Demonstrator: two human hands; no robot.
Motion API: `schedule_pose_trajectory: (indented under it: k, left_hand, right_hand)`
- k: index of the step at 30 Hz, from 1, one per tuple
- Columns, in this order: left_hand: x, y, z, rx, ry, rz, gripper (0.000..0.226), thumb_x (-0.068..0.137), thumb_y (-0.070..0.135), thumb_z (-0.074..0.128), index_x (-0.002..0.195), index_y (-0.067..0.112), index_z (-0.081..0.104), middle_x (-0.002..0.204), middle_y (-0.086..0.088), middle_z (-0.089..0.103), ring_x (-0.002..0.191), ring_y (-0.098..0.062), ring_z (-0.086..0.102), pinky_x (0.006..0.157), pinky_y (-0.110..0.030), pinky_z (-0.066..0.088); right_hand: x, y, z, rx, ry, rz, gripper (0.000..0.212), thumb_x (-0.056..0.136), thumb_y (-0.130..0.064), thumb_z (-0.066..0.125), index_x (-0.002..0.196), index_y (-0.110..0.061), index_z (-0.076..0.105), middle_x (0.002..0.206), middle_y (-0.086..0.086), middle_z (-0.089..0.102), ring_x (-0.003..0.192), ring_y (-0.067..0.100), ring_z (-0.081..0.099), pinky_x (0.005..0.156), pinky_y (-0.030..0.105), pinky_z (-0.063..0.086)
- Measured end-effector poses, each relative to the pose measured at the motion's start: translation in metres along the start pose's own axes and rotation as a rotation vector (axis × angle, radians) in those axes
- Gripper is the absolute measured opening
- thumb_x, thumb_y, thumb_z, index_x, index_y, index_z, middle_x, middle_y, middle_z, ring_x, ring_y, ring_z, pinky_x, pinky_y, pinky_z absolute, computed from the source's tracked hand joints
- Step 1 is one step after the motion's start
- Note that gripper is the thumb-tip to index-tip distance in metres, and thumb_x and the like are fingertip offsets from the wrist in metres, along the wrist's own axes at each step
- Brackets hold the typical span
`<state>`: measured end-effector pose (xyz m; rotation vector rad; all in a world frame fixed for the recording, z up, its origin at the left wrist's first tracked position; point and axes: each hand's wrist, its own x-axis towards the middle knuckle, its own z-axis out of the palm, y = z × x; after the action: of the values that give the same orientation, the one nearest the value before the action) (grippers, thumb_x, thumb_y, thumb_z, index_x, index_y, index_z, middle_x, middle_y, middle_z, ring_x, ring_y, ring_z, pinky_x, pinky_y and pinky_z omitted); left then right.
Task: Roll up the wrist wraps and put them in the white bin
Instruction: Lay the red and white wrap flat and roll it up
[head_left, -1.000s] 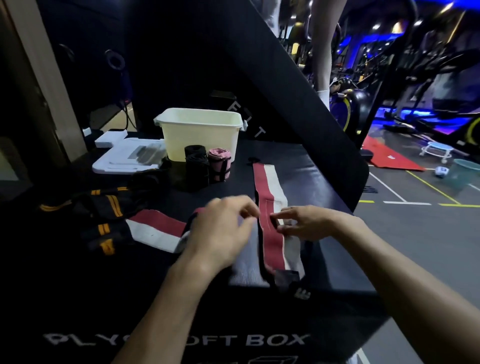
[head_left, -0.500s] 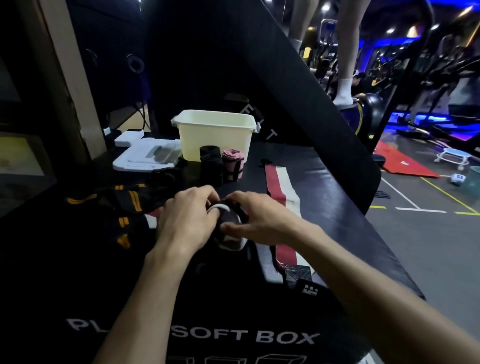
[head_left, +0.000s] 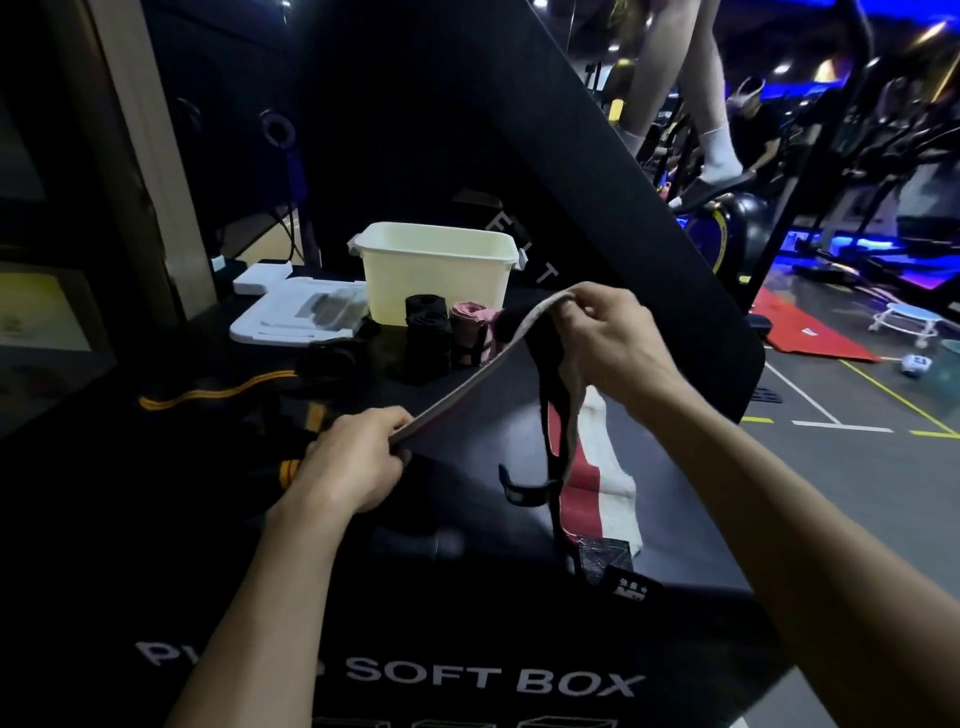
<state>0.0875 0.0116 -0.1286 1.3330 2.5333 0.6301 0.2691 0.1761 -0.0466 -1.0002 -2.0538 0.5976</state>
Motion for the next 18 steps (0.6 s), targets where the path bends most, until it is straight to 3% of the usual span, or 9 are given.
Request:
schedule_pose_trajectory:
  k: [2,5,8,12,14,16,18]
  left_hand:
    - [0.004,-0.007,-0.002,0.026,0.036,-0.092,0.023,0.092,0.015,0.055,0.092,0.035,0.065,0.093,0.006,0.067,0.099,-0.029,0.06,0.1,-0.05,0.043]
    - [0.006,-0.018,-0.008,-0.007,0.103,-0.175,0.021,0.097,0.017,0.054,0.092,0.033,0.067,0.095,0.001,0.062,0.106,-0.035,0.061,0.09,-0.043,0.041]
    - [0.006,-0.024,-0.014,0.021,0.185,-0.161,0.022,0.099,0.022,0.057,0.091,0.04,0.067,0.096,-0.003,0.065,0.107,-0.039,0.062,0.095,-0.046,0.043]
    - [0.012,-0.028,-0.017,-0.251,0.356,-0.045,0.005,0.091,0.032,0.075,0.091,0.036,0.073,0.087,0.002,0.072,0.088,-0.03,0.066,0.073,-0.039,0.052]
    - [0.013,-0.025,-0.018,-0.395,0.417,0.004,0.013,0.085,0.036,0.083,0.093,0.032,0.074,0.085,0.005,0.072,0.083,-0.022,0.066,0.069,-0.037,0.051]
    - [0.015,-0.024,-0.014,-0.372,0.371,0.026,0.021,0.084,0.036,0.084,0.1,0.03,0.073,0.091,0.009,0.071,0.089,-0.018,0.065,0.073,-0.035,0.049]
    - [0.014,-0.026,-0.011,-0.26,0.275,0.045,0.029,0.083,0.037,0.084,0.108,0.031,0.07,0.097,0.013,0.069,0.096,-0.015,0.065,0.083,-0.033,0.05]
  right_hand:
    - [0.004,0.0,-0.005,0.039,0.056,0.039,0.025,0.095,-0.031,0.049,0.091,-0.013,0.067,0.082,0.006,0.07,0.083,0.032,0.069,0.071,0.049,0.059]
    - [0.005,0.001,-0.013,0.235,0.024,0.162,0.023,0.1,-0.021,0.048,0.09,-0.012,0.068,0.077,0.01,0.066,0.07,0.031,0.07,0.049,0.036,0.056]
    - [0.005,0.006,-0.016,0.28,-0.01,0.208,0.023,0.1,-0.02,0.049,0.09,-0.012,0.068,0.08,0.013,0.067,0.067,0.028,0.07,0.049,0.037,0.057]
    - [0.014,0.018,-0.027,0.23,0.037,0.231,0.02,0.1,-0.016,0.048,0.099,-0.017,0.068,0.082,0.005,0.066,0.065,0.019,0.064,0.05,0.028,0.053]
    - [0.017,0.029,-0.032,0.222,0.035,0.264,0.021,0.1,-0.014,0.048,0.098,-0.019,0.068,0.082,0.005,0.065,0.068,0.019,0.061,0.057,0.028,0.052]
    - [0.018,0.044,-0.033,0.166,0.023,0.284,0.021,0.099,-0.014,0.049,0.098,-0.016,0.07,0.08,0.007,0.063,0.068,0.02,0.058,0.06,0.029,0.049]
    - [0.014,0.055,-0.028,0.103,0.014,0.281,0.022,0.097,-0.012,0.05,0.101,-0.008,0.071,0.071,0.005,0.06,0.059,0.017,0.052,0.049,0.02,0.042]
